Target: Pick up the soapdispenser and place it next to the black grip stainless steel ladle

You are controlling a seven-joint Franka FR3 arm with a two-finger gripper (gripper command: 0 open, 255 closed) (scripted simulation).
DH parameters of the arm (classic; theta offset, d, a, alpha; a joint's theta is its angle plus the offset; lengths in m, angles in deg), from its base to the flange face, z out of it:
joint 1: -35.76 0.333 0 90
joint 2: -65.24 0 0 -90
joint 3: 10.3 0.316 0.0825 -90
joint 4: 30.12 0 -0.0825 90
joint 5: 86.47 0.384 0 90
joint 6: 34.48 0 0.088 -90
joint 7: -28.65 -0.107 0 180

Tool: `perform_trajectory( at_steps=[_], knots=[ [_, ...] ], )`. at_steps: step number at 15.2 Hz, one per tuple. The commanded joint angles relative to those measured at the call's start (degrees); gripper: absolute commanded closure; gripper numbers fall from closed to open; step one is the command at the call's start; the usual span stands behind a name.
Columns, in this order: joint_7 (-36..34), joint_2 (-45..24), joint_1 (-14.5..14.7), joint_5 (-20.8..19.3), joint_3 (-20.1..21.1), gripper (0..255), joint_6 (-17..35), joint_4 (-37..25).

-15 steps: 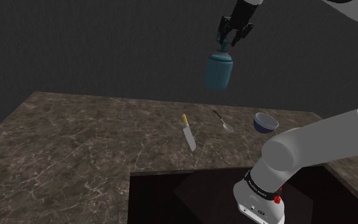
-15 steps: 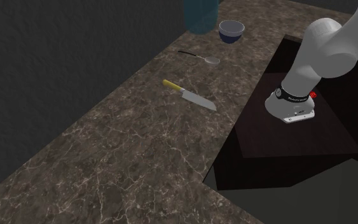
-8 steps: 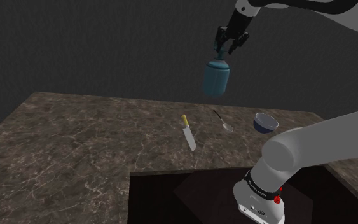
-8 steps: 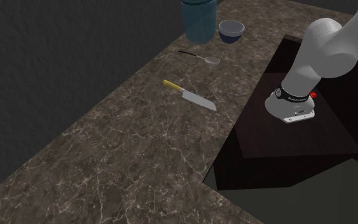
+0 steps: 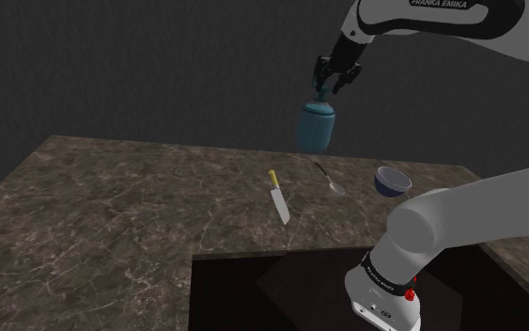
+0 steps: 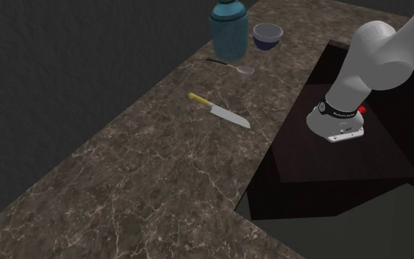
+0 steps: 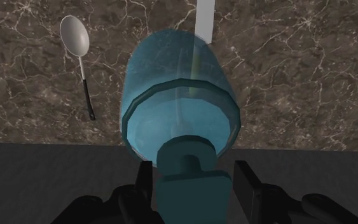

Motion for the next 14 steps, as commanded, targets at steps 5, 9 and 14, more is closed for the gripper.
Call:
perform_trajectory(
  at_steps=[5, 9, 14],
  knots=[
    [-0.5, 0.7, 0.0, -0.1, 0.1, 255, 4.4, 5.0],
    [-0.8, 0.9, 0.0, -0.2, 0.1, 255, 7.4, 8.2],
    [-1.2, 0.9, 0.0, -0.4, 0.1, 255, 11.2, 12.0]
  ],
)
